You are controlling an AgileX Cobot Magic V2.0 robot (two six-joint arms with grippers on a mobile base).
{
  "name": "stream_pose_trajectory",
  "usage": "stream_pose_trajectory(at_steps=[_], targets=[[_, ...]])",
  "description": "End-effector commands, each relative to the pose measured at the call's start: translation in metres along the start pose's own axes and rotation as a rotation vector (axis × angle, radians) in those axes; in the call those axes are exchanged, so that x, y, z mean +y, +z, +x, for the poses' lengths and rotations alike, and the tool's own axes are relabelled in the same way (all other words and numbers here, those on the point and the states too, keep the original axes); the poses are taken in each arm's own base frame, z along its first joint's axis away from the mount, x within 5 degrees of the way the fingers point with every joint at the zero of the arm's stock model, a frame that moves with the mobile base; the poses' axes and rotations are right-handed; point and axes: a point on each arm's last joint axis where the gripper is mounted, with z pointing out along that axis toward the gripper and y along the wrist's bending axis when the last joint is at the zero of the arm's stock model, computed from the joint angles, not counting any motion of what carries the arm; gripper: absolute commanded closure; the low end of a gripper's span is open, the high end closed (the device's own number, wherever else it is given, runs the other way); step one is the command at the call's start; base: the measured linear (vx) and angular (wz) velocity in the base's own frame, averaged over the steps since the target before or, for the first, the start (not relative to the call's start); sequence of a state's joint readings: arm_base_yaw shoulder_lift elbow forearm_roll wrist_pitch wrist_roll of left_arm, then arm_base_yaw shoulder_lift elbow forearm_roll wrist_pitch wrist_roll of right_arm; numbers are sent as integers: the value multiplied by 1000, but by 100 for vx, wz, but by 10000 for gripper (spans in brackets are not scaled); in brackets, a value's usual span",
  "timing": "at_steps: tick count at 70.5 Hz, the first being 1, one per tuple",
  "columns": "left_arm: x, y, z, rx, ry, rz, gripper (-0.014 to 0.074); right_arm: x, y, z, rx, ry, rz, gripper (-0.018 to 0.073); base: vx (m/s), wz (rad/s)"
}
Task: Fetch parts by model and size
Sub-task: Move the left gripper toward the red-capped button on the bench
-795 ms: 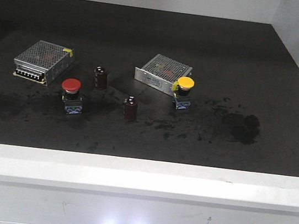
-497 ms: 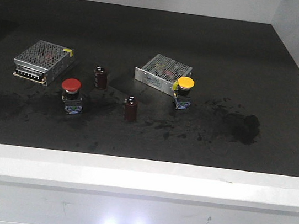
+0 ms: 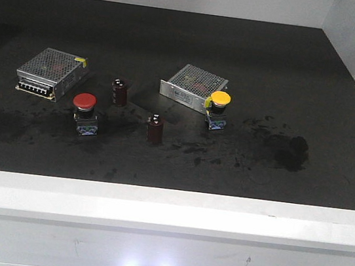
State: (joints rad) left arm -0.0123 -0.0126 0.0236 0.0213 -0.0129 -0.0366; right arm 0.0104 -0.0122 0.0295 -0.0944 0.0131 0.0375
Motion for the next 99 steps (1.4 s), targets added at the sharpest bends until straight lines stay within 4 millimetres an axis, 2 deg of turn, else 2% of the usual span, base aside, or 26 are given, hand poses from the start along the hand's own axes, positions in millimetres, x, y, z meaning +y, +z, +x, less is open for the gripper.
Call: stream_pose_trajectory(at_steps=[1, 8, 15, 22, 28, 33, 39, 44, 51, 58, 73, 83, 99], targets=[[-1, -3, -20, -189, -3, 12, 603, 0, -1, -9, -107, -14, 2, 569, 0, 0], [-1, -5, -30, -252, -4, 14, 603, 0, -3, -25, -215, -4, 0, 569, 0, 0], [-1, -7, -47, -292, -4, 15, 603, -2, -8, -51, -291, -3, 4, 569, 0, 0], [-2, -7, -74, -307, -21, 17, 603, -4, -6, -77, -254, 24, 9, 569, 0, 0], [-2, 1, -100, -254, -18, 14, 603, -6, 2, -102, -191, 24, 12, 569, 0, 0], [-2, 15, -118, -179, -18, 11, 603, -7, 12, -123, -152, 25, 13, 569, 0, 0], [-3, 30, -139, -120, -20, 20, 603, -9, 32, -138, -73, 22, 13, 569, 0, 0], [-5, 43, -148, -67, -22, 37, 603, -9, 48, -146, 1, 14, 13, 569, 0, 0], [-8, 62, -150, 39, -21, 53, 603, -10, 72, -146, 107, 14, 10, 569, 0, 0], [-9, 80, -144, 148, -18, 52, 603, -10, 93, -143, 180, 14, 8, 569, 0, 0], [-11, 95, -127, 280, -13, 54, 603, -9, 123, -124, 303, 14, 1, 569, 0, 0], [-11, 95, -127, 277, -14, 54, 603, -8, 130, -118, 341, 26, 1, 569, 0, 0], [-11, 95, -126, 286, -47, 49, 593, -8, 128, -114, 385, 58, 4, 561, 0, 0]])
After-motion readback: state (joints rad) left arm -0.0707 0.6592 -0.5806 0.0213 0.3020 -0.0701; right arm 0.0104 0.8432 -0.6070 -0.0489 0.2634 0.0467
